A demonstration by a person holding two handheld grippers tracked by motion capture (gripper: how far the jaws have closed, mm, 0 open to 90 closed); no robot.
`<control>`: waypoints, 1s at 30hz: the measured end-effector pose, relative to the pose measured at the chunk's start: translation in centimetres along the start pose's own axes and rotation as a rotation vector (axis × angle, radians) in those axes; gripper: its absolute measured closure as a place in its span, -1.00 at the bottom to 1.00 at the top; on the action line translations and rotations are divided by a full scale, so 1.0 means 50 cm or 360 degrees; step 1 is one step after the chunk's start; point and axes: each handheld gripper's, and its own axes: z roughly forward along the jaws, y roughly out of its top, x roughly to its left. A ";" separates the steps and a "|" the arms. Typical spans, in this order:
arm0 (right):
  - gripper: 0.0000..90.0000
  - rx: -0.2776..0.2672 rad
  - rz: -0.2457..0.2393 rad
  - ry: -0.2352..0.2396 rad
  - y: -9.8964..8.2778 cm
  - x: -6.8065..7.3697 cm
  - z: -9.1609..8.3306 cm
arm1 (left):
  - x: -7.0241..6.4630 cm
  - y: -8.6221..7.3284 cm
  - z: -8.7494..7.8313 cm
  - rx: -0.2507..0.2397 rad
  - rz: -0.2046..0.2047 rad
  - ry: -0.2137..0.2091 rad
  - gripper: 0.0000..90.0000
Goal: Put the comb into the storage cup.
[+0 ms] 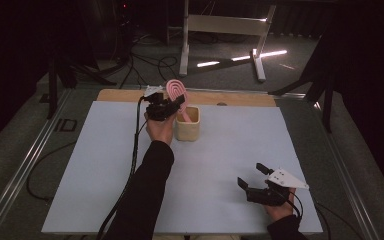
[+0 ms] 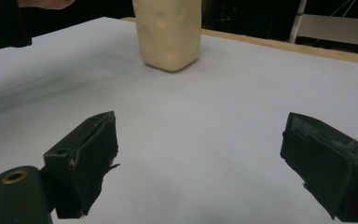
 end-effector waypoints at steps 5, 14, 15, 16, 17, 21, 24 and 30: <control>-0.76 -0.0003 0.0002 0.0001 0.000 0.001 0.001 | 0.000 -0.003 0.002 0.0015 0.0002 0.0005 0.43; -0.76 -0.0001 0.0002 0.0002 0.000 0.000 0.001 | 0.002 -0.013 0.008 0.0035 0.0004 0.0013 0.43; -0.76 -0.0001 0.0002 0.0002 0.000 0.000 0.001 | 0.002 -0.014 0.009 0.0038 0.0006 0.0013 0.43; -0.76 -0.0001 0.0002 0.0003 0.000 0.000 0.001 | 0.001 -0.014 0.009 0.0040 0.0009 0.0014 0.43; -0.76 -0.0001 0.0001 0.0003 0.000 0.000 0.001 | 0.001 -0.015 0.010 0.0040 0.0009 0.0013 0.43; -0.76 -0.0001 0.0000 0.0001 0.000 0.000 0.000 | 0.000 -0.019 0.012 0.0046 0.0011 0.0016 0.43; -0.76 -0.0002 0.0001 0.0002 0.000 0.001 0.000 | -0.001 -0.020 0.013 0.0052 0.0017 0.0011 0.43; -0.76 -0.0002 0.0002 0.0003 0.000 0.000 0.001 | -0.001 -0.022 0.013 0.0052 0.0011 0.0005 0.42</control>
